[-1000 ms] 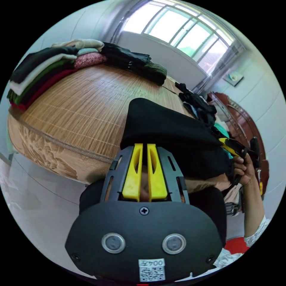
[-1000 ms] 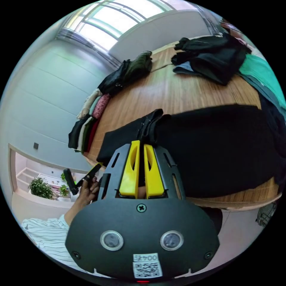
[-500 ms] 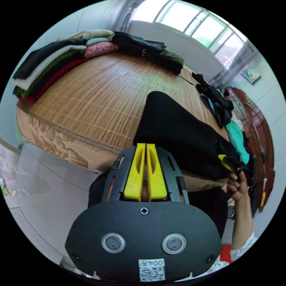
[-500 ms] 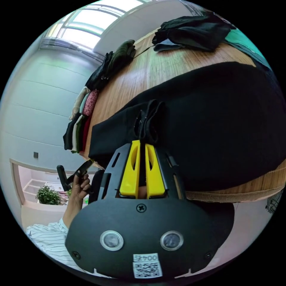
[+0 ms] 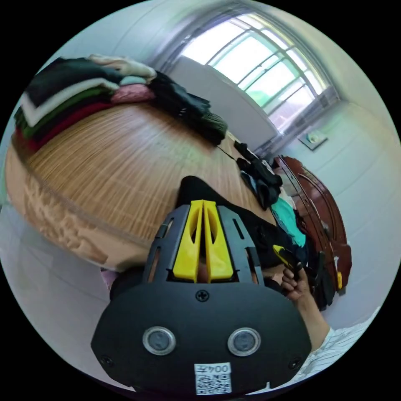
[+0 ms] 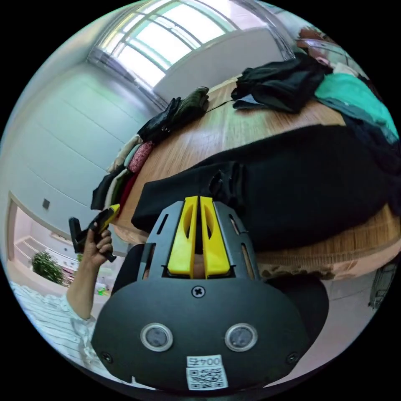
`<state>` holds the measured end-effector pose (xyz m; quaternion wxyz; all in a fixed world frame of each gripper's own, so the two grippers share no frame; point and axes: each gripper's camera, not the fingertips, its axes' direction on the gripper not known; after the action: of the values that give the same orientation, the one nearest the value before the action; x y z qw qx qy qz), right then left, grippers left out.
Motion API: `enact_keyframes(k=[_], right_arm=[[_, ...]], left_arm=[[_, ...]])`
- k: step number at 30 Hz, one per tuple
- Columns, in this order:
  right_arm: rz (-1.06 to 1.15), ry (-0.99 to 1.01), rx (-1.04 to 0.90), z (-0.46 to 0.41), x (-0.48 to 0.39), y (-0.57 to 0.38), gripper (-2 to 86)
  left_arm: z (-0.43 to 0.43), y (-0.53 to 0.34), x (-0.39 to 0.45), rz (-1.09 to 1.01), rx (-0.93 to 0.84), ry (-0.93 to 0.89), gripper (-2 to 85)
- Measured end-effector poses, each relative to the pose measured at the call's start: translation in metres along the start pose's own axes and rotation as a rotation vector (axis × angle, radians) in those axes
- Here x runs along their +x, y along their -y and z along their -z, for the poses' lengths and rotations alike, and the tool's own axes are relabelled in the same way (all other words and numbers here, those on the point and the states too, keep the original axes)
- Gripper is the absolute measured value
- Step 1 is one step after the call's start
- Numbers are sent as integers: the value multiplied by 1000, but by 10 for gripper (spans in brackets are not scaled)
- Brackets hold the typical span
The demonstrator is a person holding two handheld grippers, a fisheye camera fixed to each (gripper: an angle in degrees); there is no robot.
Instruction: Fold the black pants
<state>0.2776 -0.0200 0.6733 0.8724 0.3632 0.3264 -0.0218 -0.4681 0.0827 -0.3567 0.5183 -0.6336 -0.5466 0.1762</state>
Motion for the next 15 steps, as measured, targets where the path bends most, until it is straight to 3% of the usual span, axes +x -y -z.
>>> enact_keyframes(k=[3,5,7,8,15], right_arm=[[95,-121,9,-35,-43,10,-2],[126,-305,9,-71,-64,13,-5],[142,-469,-88,-109,-67,9,-6],[192,-505,-78,-125,-70,-1,-6],[173,-436,-35,-140,-84,-17,-7]], left_arm=[[-58,20,62,-173,-61,10,2],[-116,26,90,-249,-146,137,4],[-160,23,89,-301,-255,273,5],[-165,17,80,-322,-221,258,5],[-158,8,92,-353,-192,254,6]])
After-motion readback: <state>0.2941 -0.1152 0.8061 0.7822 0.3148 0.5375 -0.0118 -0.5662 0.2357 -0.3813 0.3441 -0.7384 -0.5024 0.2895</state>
